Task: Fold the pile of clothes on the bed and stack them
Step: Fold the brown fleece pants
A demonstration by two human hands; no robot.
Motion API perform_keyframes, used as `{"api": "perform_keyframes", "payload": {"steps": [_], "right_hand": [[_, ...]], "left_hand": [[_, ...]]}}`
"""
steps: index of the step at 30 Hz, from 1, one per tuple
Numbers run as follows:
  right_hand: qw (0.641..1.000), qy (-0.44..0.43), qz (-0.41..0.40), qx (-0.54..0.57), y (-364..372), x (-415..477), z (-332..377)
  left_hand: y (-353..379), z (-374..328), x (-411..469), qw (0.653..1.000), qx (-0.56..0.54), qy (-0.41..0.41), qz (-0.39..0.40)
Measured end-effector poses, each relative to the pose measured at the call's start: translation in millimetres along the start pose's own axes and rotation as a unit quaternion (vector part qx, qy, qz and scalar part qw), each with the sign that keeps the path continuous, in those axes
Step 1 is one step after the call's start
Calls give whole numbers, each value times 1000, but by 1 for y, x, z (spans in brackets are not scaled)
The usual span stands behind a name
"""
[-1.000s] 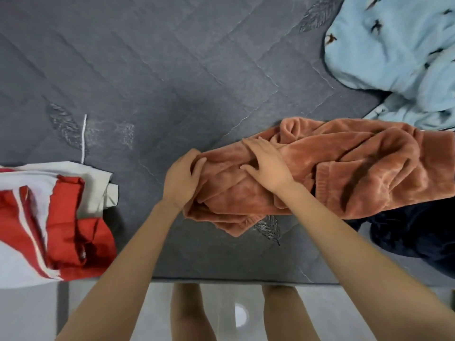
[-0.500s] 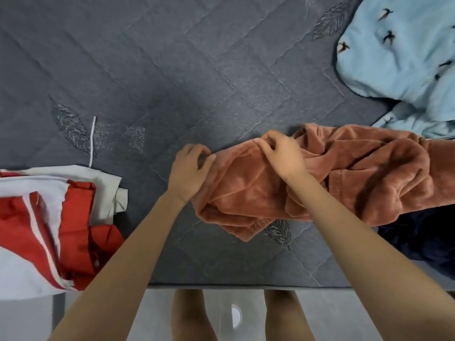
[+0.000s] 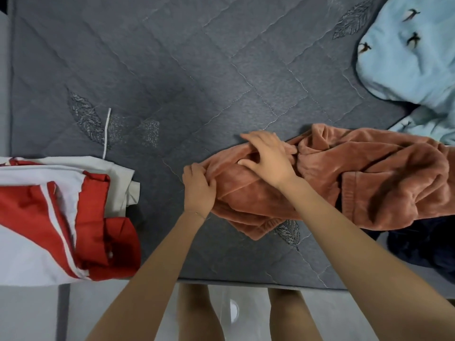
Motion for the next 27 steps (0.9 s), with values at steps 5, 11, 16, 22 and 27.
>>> {"api": "perform_keyframes", "payload": {"steps": [5,11,16,22,27], "right_hand": [[999,-46,17,19,8,9,34],[995,-67,-5,76,3,18,64],[991,36,-18,125,-3,25,44],[983,76,-26,168,-2,24,37],[986,103,-30,128,-4,25,34]], "left_hand": [[-27,-7,18,994,-93,34,46],[-42,-33,29,981,-154,87,81],[-38,-22,31,987,-142,61,46],[-25,24,19,996,17,-55,72],[-34,25,10,974,-201,-80,62]]}}
Point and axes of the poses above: each hand's wrist, its own x-axis towards the middle knuckle, its own y-axis out of the palm, z = x × y, the point moved 10 cm from there along x, towards the middle knuckle, and after that the axes turned 9 degrees about -x, right-handed, at the moved point
